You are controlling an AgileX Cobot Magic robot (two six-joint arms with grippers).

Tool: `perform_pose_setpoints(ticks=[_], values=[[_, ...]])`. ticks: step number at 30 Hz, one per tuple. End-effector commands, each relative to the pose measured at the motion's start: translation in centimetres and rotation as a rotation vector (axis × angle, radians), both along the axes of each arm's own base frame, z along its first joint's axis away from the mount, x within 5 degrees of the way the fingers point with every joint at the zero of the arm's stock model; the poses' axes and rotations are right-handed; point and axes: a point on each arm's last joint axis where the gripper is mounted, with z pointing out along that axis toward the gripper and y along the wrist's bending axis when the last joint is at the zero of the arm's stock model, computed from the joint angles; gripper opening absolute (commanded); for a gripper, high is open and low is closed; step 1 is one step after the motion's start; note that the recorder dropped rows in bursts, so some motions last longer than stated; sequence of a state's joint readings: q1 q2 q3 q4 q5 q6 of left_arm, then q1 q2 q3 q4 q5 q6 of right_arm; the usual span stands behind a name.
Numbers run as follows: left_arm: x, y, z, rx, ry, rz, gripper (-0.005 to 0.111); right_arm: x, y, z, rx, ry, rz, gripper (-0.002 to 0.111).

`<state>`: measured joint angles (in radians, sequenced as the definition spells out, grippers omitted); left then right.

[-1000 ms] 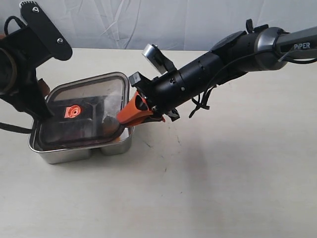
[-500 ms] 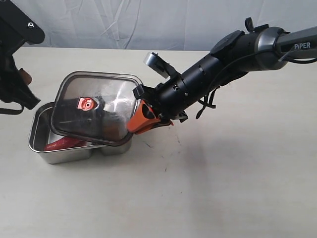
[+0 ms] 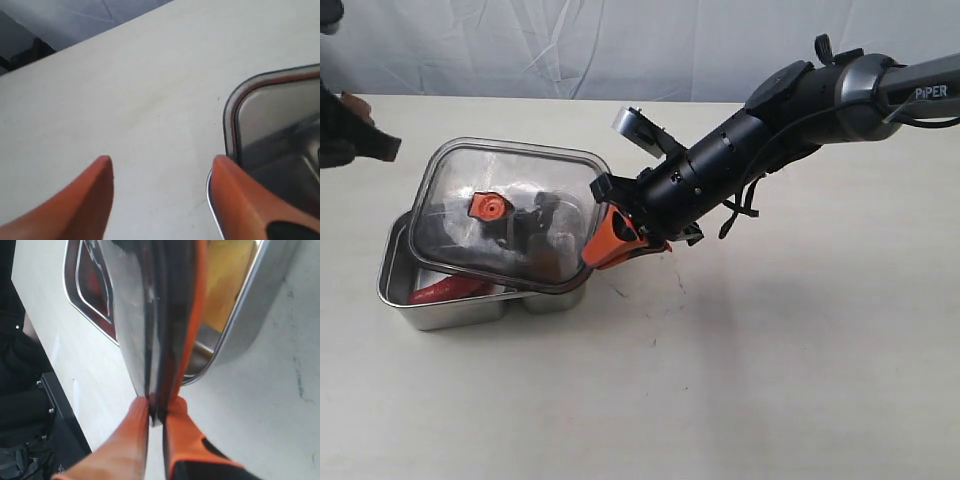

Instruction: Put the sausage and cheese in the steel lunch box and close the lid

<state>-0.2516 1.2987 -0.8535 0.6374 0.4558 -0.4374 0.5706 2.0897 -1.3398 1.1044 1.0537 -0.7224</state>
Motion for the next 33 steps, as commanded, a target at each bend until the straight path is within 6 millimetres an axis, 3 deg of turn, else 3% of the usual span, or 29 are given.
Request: perform_pose_setpoints(ticks=[1, 8, 12, 14, 17, 21, 24, 27, 30, 33], values=[[1.2, 1.8, -1.0, -0.179, 0.017, 0.096, 0.042, -0.2, -0.3, -0.1, -0.022, -0.015, 0.041, -0.001], [2.4, 3.5, -2.6, -0.398, 0.075, 0.123, 0.044, -0.2, -0.3, -0.1, -0.022, -0.015, 0.041, -0.001], [2.9, 4.1, -2.1, -0.493, 0.058, 0.094, 0.031, -0.3, -0.3, -0.1, -0.021, -0.012, 0.043, -0.001], [3.1, 4.6, -2.1, -0.533, 0.125, 0.044, 0.030, -0.3, -0.3, -0.1, -0.020, -0.008, 0.048, -0.001], [4.2, 7.3, -2.6, -0.647, 0.236, 0.032, 0.043, -0.4, -0.3, 0.0, -0.017, 0.000, 0.063, -0.001], [6.5, 10.9, -3.1, -0.799, 0.184, 0.036, 0.044, -0.4, -0.3, 0.0, -0.017, 0.000, 0.063, -0.001], [7.8, 11.6, -3.6, -1.034, 0.251, -0.192, 0.044, -0.4, -0.3, 0.1, -0.014, 0.001, 0.066, -0.001], [9.8, 12.7, -6.4, -1.012, 0.292, -0.290, 0.044, -0.6, -0.3, 0.2, -0.009, 0.014, 0.080, -0.001], [11.4, 13.5, -9.0, -1.038, 0.332, -0.270, 0.044, -0.7, -0.3, 0.2, -0.010, 0.018, 0.089, -0.001], [12.0, 13.6, -10.4, -1.067, 0.354, -0.251, 0.044, -0.8, -0.3, 0.2, -0.008, 0.025, 0.096, -0.001]])
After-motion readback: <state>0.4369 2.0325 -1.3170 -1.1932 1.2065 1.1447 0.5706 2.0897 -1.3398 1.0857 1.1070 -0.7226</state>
